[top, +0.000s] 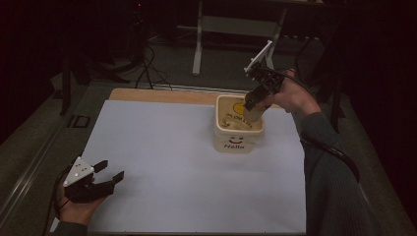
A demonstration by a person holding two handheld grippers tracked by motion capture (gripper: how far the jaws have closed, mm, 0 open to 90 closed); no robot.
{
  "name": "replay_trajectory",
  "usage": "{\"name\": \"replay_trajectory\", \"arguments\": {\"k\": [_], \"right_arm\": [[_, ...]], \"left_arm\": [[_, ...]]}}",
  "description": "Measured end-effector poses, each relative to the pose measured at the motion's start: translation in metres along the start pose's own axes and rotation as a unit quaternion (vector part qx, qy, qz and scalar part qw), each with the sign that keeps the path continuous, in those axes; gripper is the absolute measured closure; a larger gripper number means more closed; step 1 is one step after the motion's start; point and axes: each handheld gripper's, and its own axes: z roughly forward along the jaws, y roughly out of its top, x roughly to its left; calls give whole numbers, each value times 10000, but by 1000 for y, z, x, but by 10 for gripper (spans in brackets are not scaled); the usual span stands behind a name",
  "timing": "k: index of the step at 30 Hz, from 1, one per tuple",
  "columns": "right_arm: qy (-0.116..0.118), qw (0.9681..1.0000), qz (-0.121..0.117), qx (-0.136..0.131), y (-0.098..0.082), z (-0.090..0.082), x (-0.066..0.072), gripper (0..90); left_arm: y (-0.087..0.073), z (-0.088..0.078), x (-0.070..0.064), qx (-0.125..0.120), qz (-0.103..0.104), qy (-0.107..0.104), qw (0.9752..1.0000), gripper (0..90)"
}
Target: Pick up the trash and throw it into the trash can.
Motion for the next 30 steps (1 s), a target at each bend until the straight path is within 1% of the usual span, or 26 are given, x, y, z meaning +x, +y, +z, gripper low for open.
{"name": "replay_trajectory", "arguments": {"k": [2, 4, 9, 11, 16, 23, 24, 26, 28, 30], "right_arm": [[5, 10000, -21, -7, 0, 4, 0, 186], [8, 10000, 11, 14, 1, 8, 1, 186], [40, 10000, 0, 50, 1, 23, 2, 184], [56, 9999, 38, 82, 1, 29, 3, 183], [83, 9999, 6, 116, 2, 40, 4, 180], [114, 9999, -1, 97, 1, 45, 5, 160], [125, 9999, 27, 36, 0, 46, 4, 115], [174, 9998, -3, 31, -1, 47, 4, 111], [151, 9999, -25, 45, -2, 49, 5, 110], [202, 9998, -50, 35, -4, 50, 5, 109]], "left_arm": [[0, 0, 0, 8, 10, 4, 10000, 293], [0, 0, 0, 7, 14, 8, 10000, 293], [0, 0, 0, -1, 4, 8, 10000, 293], [0, 0, 0, -1, 5, 7, 10000, 293], [0, 0, 0, -4, 1, 11, 10000, 293], [0, 0, 0, -1, 2, 13, 10000, 293], [0, 0, 0, -6, 0, 16, 10000, 293], [0, 0, 0, -1, 2, 13, 10000, 293], [0, 0, 0, -2, 3, 17, 10000, 293], [0, 0, 0, -6, 3, 19, 10000, 293]]}}
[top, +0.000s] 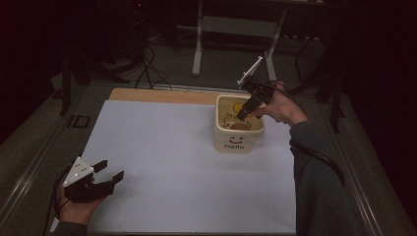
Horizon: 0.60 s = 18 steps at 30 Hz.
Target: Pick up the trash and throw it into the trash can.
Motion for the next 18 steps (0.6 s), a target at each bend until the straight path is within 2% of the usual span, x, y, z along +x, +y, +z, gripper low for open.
{"name": "replay_trajectory", "arguments": {"k": [4, 11, 15, 18], "right_arm": [[45, 10000, 18, -53, -4, 2, -1, 109], [140, 9993, 30, -357, -13, 1, -3, 111], [195, 9973, 60, -712, -23, -1, -3, 112], [174, 9966, 58, -799, -27, -1, -3, 113]], "left_arm": [[0, 0, 0, -4, -6, 14, 10000, 293], [0, 0, 0, -11, -7, 30, 10000, 293], [0, 0, 0, -1, -20, 28, 10000, 293], [0, 0, 0, -1, -21, 34, 10000, 293]]}}
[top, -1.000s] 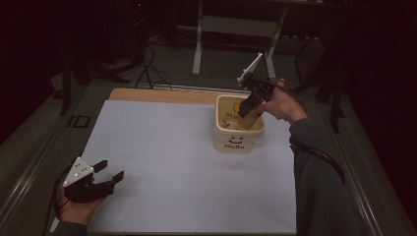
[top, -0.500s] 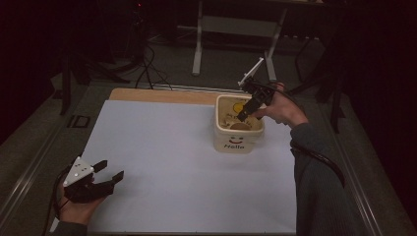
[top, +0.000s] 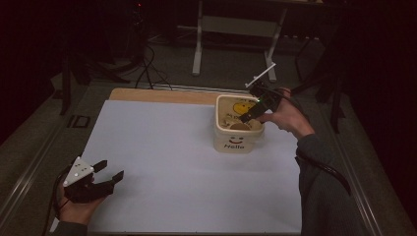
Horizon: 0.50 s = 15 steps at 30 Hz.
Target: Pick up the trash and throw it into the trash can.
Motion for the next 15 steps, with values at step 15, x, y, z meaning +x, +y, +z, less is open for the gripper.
{"name": "replay_trajectory", "arguments": {"k": [15], "right_arm": [[-20, 9947, 156, -1017, -43, 4, 4, 117]], "left_arm": [[0, 0, 1, -5, -25, 22, 10000, 293]]}}
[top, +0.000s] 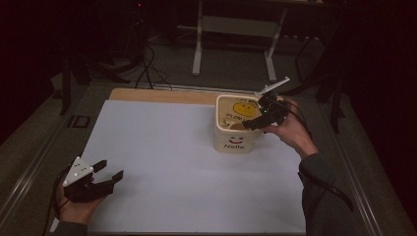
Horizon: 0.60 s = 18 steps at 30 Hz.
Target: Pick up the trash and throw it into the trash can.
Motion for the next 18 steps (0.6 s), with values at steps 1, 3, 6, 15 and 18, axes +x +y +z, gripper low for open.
{"name": "replay_trajectory", "arguments": {"k": [1, 3, 6, 15, 18], "right_arm": [[-9, 10000, -7, -71, -3, 0, 1, 117], [-24, 9998, 7, -210, -8, 1, 3, 117], [-40, 9994, 33, -348, -15, 2, 5, 118], [-116, 9934, 98, -1134, -44, 0, 14, 119], [-133, 9894, 138, -1439, -54, -2, 19, 119]], "left_arm": [[0, 0, 0, 6, 3, 5, 10000, 293], [0, 0, 0, 6, 4, 9, 10000, 293], [0, -1, 0, -2, -1, 21, 10000, 292], [0, -2, 1, -12, 3, 28, 10000, 292], [0, -1, 1, -15, 2, 26, 10000, 292]]}}
